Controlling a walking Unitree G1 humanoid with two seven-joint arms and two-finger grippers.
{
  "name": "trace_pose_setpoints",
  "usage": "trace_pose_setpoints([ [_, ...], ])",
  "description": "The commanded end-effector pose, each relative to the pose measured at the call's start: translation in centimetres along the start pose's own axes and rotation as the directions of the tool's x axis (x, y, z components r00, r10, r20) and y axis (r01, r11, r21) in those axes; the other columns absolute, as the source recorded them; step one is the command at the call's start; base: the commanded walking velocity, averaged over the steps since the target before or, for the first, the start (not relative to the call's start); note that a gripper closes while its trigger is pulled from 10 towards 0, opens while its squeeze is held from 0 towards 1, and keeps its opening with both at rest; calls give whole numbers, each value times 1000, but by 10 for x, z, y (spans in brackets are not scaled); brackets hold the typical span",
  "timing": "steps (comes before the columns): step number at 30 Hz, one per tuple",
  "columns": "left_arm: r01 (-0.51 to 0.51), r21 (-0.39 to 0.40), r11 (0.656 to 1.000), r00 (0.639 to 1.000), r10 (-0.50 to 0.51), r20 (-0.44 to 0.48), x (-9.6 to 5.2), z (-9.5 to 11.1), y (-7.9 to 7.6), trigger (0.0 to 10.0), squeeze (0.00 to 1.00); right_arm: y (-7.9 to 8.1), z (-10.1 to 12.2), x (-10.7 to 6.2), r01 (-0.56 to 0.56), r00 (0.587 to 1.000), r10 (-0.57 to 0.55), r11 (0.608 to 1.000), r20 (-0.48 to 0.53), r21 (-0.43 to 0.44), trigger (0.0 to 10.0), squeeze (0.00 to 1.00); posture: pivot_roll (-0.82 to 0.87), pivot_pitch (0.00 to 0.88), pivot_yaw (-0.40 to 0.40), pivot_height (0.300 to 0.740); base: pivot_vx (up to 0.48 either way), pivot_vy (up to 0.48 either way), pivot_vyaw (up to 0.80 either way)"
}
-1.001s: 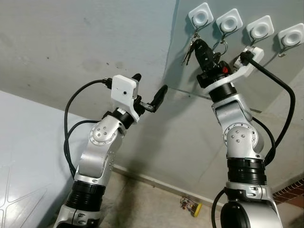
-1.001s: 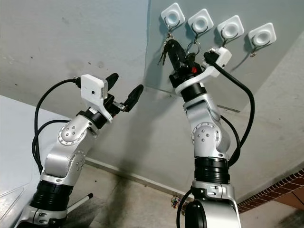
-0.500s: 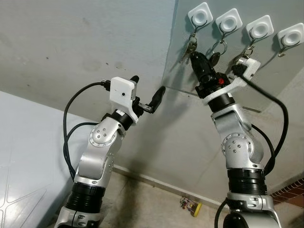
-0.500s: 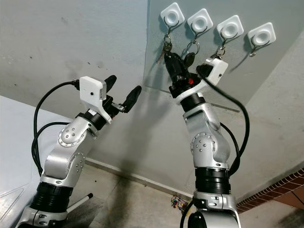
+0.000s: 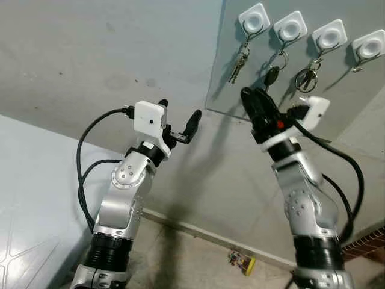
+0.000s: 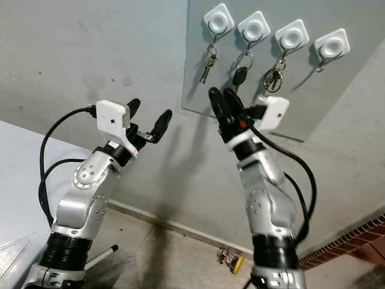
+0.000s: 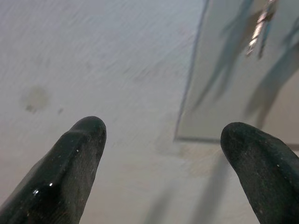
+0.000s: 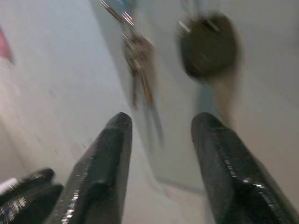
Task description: Hang keys on a hook
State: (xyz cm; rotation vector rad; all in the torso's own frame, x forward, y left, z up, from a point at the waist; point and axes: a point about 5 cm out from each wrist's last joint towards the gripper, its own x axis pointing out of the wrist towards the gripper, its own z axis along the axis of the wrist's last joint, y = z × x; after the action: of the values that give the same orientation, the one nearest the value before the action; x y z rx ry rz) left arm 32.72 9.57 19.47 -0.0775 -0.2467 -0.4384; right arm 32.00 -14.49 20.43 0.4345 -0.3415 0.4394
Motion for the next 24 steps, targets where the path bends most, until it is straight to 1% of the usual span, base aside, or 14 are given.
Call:
trace_pose_setpoints([
  [1, -21, -10, 1000, 1000, 21, -23, -3, -9, 2, 10000, 0, -4, 4, -6, 25, 1000, -24, 999, 12, -34, 10000, 1000, 51, 100, -54, 740, 0, 0, 0],
  [6, -55, -34, 998, 996, 52, -71, -6, -24, 7, 10000, 0, -20, -6, -28, 138, 990, -140, 988, -26, -74, 10000, 1000, 37, 101, -43, 740, 0, 0, 0],
  [8, -68, -48, 996, 994, 64, -86, -8, -29, 9, 10000, 0, -27, -9, -38, 190, 980, -195, 976, -39, -110, 10000, 1000, 34, 102, -41, 740, 0, 0, 0],
  [9, -80, -53, 995, 993, 75, -95, -10, -32, 11, 10000, 0, -34, -11, -45, 235, 969, -242, 963, -45, -132, 10000, 1000, 33, 101, -39, 740, 0, 0, 0],
  [11, -86, -43, 995, 992, 82, -95, -10, -33, 12, 10000, 0, -37, -12, -48, 259, 963, -267, 956, -47, -136, 10000, 1000, 32, 101, -37, 740, 0, 0, 0],
  [12, -86, -48, 995, 991, 81, -102, -11, -35, 13, 10000, 0, -39, -13, -52, 279, 956, -290, 947, -45, -160, 10000, 1000, 31, 101, -35, 740, 0, 0, 0],
  [13, -91, -45, 995, 991, 86, -106, -11, -37, 14, 10000, 0, -41, -13, -55, 291, 952, -302, 944, -46, -158, 10000, 1000, 29, 98, -32, 740, 0, 0, 0],
  [14, -94, -48, 994, 990, 88, -109, -12, -38, 15, 10000, 0, -43, -14, -59, 314, 944, -327, 933, -49, -175, 10000, 1000, 28, 98, -32, 740, 0, 0, 0],
  [17, -105, -53, 993, 987, 97, -125, -15, -45, 18, 10000, 0, -47, -17, -69, 355, 927, -372, 913, -51, -202, 10000, 1000, 26, 96, -29, 740, 0, 0, 0],
  [18, -114, -43, 992, 985, 108, -131, -17, -48, 19, 10000, 0, -48, -18, -73, 366, 920, -388, 902, -54, -230, 10000, 1000, 22, 94, -26, 740, 0, 0, 0],
  [19, -114, -43, 992, 985, 108, -131, -17, -48, 19, 10000, 0, -48, -18, -73, 366, 920, -388, 902, -54, -230, 10000, 1000, 22, 94, -26, 740, 0, 0, 0],
  [20, -126, -23, 992, 983, 121, -139, -18, -52, 21, 10000, 0, -48, -21, -77, 365, 917, -395, 891, -63, -272, 10000, 1000, 18, 94, -23, 740, 0, 0, 0],
  [21, -129, -23, 991, 982, 124, -141, -20, -56, 22, 10000, 0, -49, -25, -81, 385, 905, -419, 879, -69, -282, 10000, 1000, 18, 94, -23, 740, 0, 0, 0],
  [24, -139, -25, 990, 978, 133, -161, -24, -64, 23, 10000, 0, -48, -30, -88, 386, 898, -433, 862, -81, -329, 10000, 1000, 14, 93, -22, 740, 0, 0, 0],
])
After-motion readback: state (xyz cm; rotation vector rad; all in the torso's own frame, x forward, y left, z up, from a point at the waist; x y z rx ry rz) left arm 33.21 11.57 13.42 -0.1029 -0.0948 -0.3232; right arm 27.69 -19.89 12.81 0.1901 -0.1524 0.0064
